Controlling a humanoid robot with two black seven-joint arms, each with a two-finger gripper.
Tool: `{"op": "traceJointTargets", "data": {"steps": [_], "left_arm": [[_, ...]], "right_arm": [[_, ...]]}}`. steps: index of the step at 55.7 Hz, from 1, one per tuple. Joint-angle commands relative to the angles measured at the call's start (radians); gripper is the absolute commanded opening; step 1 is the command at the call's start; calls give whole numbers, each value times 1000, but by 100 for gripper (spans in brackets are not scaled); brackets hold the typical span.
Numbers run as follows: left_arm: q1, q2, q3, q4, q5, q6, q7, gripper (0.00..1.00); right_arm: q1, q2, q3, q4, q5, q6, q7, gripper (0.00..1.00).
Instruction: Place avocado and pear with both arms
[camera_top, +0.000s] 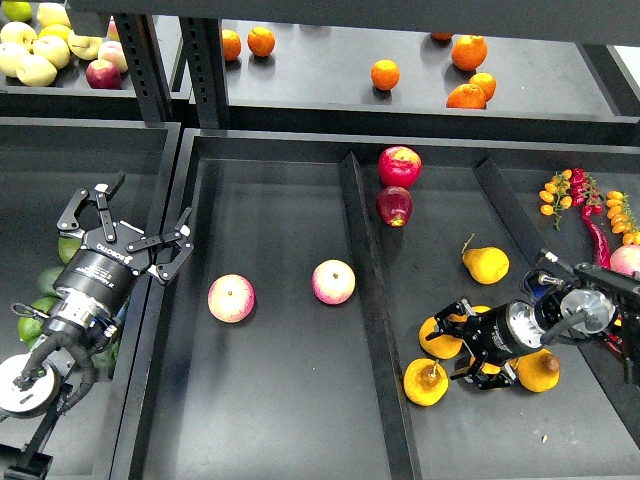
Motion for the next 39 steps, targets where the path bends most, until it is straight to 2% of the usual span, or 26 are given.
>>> {"op": "traceJointTargets", "data": {"steps": [1, 18, 29, 39], "left_arm": [[1, 0, 0, -1, 0, 0, -2, 100], [4, 0, 2, -1, 0, 0, -5, 100], [4, 0, 2, -2, 2, 0, -9, 100], [4, 0, 2, -4, 2, 2, -11, 100]], "right_arm": [[-17, -38, 142, -14, 1, 0, 0, 100], [-138, -47, 430, -61, 1, 0, 0, 100], [-174, -2, 711, -139, 45, 0, 0, 100], [-236, 53, 869, -143, 87, 0, 0, 100]]}}
